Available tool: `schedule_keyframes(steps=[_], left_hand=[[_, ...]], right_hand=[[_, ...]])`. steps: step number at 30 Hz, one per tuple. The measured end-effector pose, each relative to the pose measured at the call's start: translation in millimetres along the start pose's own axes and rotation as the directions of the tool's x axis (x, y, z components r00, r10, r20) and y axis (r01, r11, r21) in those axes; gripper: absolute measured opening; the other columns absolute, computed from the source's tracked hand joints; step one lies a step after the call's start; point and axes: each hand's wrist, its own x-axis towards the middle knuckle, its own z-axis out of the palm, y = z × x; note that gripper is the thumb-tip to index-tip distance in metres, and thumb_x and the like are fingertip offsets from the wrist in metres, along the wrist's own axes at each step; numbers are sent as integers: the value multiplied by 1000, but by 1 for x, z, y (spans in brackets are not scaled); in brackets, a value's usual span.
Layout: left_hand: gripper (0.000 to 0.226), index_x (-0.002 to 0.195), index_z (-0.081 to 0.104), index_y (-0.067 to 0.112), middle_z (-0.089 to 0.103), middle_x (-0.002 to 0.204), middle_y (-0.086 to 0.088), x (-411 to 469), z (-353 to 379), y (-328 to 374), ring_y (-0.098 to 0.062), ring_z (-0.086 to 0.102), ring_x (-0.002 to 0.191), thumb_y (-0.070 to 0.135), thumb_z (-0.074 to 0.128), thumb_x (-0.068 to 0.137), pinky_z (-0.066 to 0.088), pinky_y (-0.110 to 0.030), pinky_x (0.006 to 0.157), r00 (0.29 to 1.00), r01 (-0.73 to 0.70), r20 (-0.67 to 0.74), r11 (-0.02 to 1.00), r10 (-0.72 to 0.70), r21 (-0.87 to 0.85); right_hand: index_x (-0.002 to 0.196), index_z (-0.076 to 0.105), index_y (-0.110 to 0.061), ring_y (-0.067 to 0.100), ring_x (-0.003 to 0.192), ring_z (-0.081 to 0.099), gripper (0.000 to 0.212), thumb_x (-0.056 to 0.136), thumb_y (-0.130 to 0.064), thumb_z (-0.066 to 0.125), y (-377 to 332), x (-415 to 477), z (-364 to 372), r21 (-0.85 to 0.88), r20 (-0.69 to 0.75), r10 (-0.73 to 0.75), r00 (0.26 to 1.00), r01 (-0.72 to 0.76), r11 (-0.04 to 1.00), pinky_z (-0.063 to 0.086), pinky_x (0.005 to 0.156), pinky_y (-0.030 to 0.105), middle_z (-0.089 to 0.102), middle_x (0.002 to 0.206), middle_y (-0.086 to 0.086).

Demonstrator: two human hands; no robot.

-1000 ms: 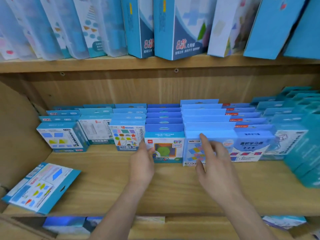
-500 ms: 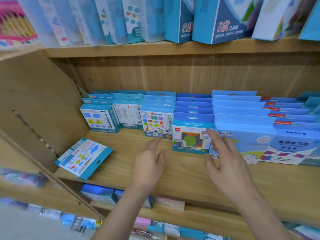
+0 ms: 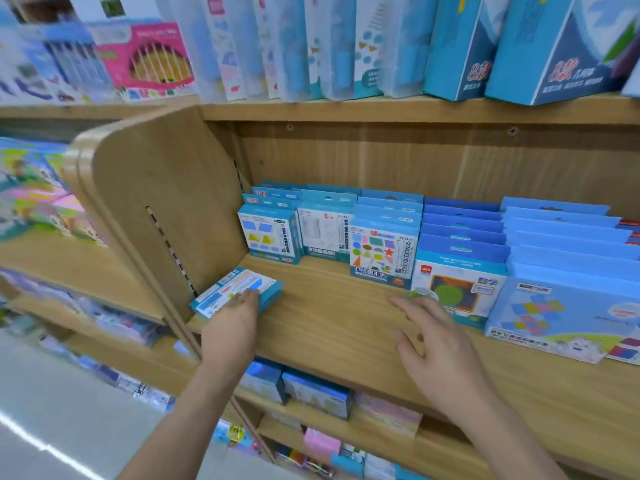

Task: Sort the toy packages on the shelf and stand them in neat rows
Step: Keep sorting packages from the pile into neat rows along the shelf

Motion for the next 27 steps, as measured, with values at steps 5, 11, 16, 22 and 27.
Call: schedule_keyframes(steps=[5, 11, 16, 22, 27], left_hand=[[12, 86, 71, 18, 71, 70, -3, 3, -84, -6, -21, 64, 62, 24, 62, 91, 50, -37, 56, 969, 58, -126, 692, -213, -720], [11, 94, 71, 11, 75, 80, -10, -5, -110, 4, -20, 71, 67, 17, 64, 87, 54, -26, 54, 969, 245, 244, 147, -23, -958], [12, 96, 70, 12, 75, 80, -10, -8, -108, 4, -21, 72, 71, 18, 63, 88, 56, -26, 56, 966, 247, 255, 152, 37, -957], [36, 107, 64, 20, 74, 93, -3, -5, -101, -2, -19, 72, 81, 37, 66, 75, 57, -30, 61, 970, 240, 238, 41, -51, -970], [48, 120, 50, 29, 69, 106, 11, -6, -80, -13, -4, 66, 95, 33, 71, 77, 56, -25, 73, 977, 200, 212, 276, 14, -940]], right_hand=[[134, 38, -48, -4, 124, 42, 58, 83, -43, 65, -15, 16, 7, 304, 161, 20, 987, -69, 950, 39, 105, 33, 44, 136, -22], [138, 39, -37, -6, 123, 45, 81, 66, -67, 62, -43, 40, 8, 521, 281, -14, 960, -140, 842, 38, 107, 35, 50, 135, -20], [116, 62, -38, 2, 100, 62, 33, 85, -26, 67, -48, 42, 12, 498, 202, 17, 979, -118, 859, 52, 86, 26, 68, 105, -19], [90, 62, -39, 0, 84, 64, 29, 83, -12, 70, -52, 44, 18, 498, 175, 69, 982, -149, 855, 53, 73, 20, 69, 91, -18], [95, 59, -27, 6, 84, 64, 23, 82, -11, 70, -61, 57, 38, 552, 105, 171, 980, -201, 810, 55, 71, 25, 65, 92, -10]])
